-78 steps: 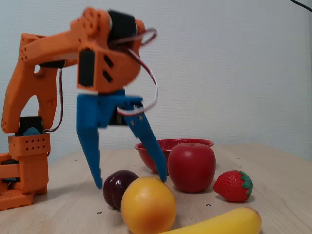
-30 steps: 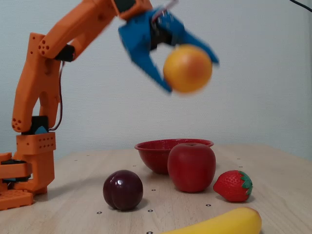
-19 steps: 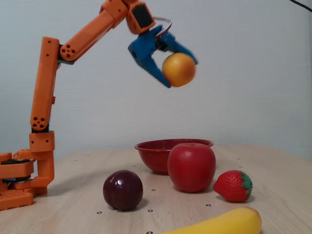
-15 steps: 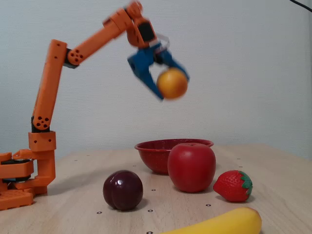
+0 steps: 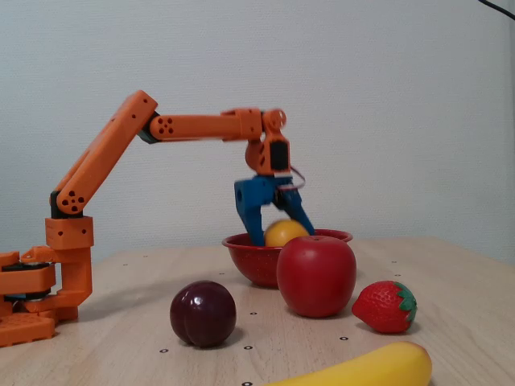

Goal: Put the peach in the red bowl.

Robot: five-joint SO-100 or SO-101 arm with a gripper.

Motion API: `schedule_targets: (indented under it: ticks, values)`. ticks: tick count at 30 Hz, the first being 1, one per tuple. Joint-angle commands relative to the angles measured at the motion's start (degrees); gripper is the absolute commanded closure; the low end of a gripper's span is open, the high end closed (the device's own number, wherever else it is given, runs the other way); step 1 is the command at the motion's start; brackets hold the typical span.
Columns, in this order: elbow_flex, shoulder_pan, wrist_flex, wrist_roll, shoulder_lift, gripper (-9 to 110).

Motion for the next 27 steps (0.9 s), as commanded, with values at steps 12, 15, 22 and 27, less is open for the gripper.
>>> schedule_targets:
  ticks: [12, 15, 22, 27]
  values:
    - [2.55, -3.60, -8.44, 6.15, 13.89, 54]
    - [4.83, -5.01, -6.77, 7.29, 21.88, 60]
    - [11.69, -9.76, -2.72, 7.38, 43.42, 101]
    - [27.07, -15.21, -4.66, 7.12, 61.96, 101]
